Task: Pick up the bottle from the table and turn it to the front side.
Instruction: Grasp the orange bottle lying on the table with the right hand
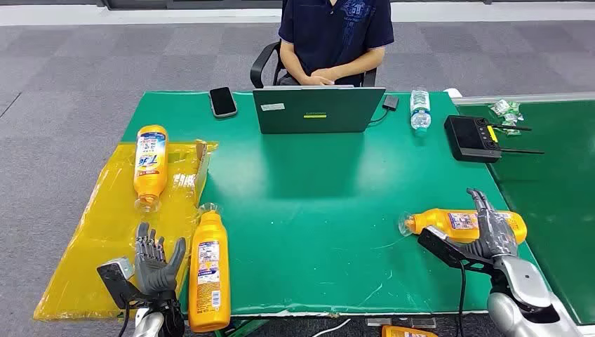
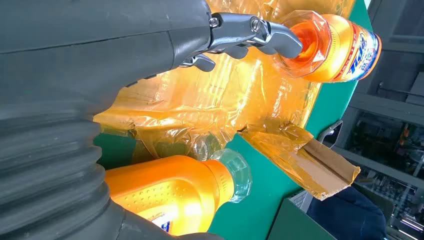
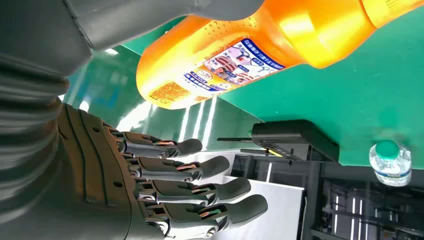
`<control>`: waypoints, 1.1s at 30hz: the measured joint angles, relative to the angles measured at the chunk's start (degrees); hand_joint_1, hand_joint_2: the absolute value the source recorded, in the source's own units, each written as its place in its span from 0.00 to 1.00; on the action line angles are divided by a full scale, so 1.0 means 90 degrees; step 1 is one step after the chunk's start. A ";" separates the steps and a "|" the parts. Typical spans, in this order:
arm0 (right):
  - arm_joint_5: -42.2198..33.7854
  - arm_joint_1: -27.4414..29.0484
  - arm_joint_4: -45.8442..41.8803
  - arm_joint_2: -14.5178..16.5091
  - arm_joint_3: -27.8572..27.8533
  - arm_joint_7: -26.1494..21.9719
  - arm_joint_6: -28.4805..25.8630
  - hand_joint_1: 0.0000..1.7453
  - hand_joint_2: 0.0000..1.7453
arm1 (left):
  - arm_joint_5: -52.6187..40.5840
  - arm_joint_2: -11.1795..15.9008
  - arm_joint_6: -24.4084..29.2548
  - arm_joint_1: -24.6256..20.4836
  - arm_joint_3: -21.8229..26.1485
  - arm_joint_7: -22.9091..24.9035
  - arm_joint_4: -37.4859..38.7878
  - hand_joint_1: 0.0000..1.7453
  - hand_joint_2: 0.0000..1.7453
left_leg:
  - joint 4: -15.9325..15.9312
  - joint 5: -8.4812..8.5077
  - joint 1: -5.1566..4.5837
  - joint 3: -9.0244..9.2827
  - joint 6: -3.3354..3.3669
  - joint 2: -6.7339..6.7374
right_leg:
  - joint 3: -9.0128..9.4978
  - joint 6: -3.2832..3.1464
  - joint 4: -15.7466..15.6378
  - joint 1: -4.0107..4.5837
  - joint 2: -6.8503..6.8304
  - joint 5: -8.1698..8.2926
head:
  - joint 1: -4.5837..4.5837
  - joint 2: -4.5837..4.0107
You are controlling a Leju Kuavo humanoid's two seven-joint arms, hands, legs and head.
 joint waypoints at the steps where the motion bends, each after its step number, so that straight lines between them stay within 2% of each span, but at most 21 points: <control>1: 0.0004 0.0001 -0.0012 0.0000 -0.0011 -0.0005 0.0010 0.00 1.00 | 0.0000 0.0000 0.0000 -0.0001 0.0000 0.0000 0.0004 0.00 1.00 | 0.0000 0.0000 0.0000 0.0000 0.0000 0.0000 | 0.0000 0.0000 0.0000 0.0000 0.0000 0.0000 | 0.0000 0.0000; 11: 0.0136 -0.0104 -0.0134 -0.0029 -0.0047 -0.0076 0.0290 0.00 1.00 | -0.0008 -0.0002 -0.0015 -0.0021 0.0000 -0.0007 0.0051 0.00 1.00 | 0.0000 0.0000 -0.0001 0.0000 0.0000 0.0002 | 0.0002 0.0000 0.0001 -0.0001 0.0002 0.0000 | 0.0000 0.0000; 19: -0.0176 -0.1136 0.0532 -0.0315 0.0053 -0.0535 0.0871 0.00 1.00 | -0.0006 -0.0044 -0.0039 -0.0075 0.0000 -0.0008 0.0109 0.00 1.00 | 0.0001 0.0006 -0.0006 0.0002 0.0009 0.0009 | 0.0003 0.0008 0.0001 -0.0008 0.0013 0.0013 | 0.0000 0.0000; 25: -0.0353 -0.1601 0.1214 -0.0364 0.0401 -0.0672 0.0784 0.00 1.00 | 0.0019 -0.0056 -0.0039 -0.0118 0.0000 0.0000 0.0169 0.00 1.00 | 0.0001 0.0007 -0.0006 0.0002 0.0010 0.0006 | 0.0002 0.0009 0.0001 -0.0007 0.0011 0.0014 | 0.0000 0.0000; 33: -0.0236 -0.1976 0.1806 -0.0337 0.0821 -0.0599 0.0666 0.00 1.00 | 0.0063 -0.0058 -0.0038 -0.0166 -0.0002 -0.0025 0.0226 0.00 1.00 | 0.0000 0.0008 -0.0005 0.0000 0.0009 0.0010 | 0.0001 0.0008 0.0003 -0.0006 0.0016 0.0014 | 0.0000 0.0000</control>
